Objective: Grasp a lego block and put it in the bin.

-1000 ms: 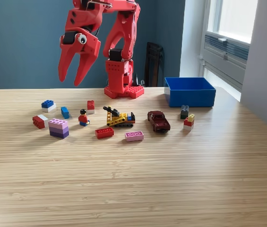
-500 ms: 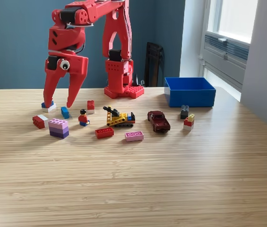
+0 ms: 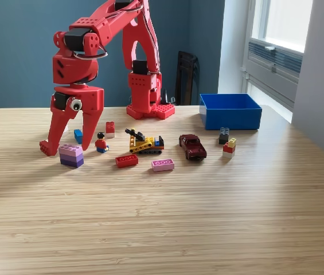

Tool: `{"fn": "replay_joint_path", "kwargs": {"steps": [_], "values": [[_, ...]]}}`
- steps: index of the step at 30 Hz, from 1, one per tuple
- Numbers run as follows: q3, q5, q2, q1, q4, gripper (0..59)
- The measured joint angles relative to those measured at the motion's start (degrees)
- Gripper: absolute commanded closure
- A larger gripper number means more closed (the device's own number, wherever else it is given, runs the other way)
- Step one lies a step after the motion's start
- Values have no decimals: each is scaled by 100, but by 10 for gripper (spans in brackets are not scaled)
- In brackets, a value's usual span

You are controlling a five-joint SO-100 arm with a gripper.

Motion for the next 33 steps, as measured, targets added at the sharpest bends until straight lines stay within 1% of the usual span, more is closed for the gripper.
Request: {"fn": "replay_joint_path", "kwargs": {"steps": [3, 6, 8, 11, 19, 23, 29, 33], "values": [[-202, 0, -308, -9, 9, 425], [-422, 0, -554, -9, 132, 536], [-554, 0, -659, -9, 211, 585], [-624, 35, -712, -9, 299, 585], [-624, 70, -712, -9, 299, 585], [-483, 114, -703, 0, 281, 586], [-650, -44, -633, 0, 993, 586], [-1090, -193, -44, -193, 1485, 586]]}}
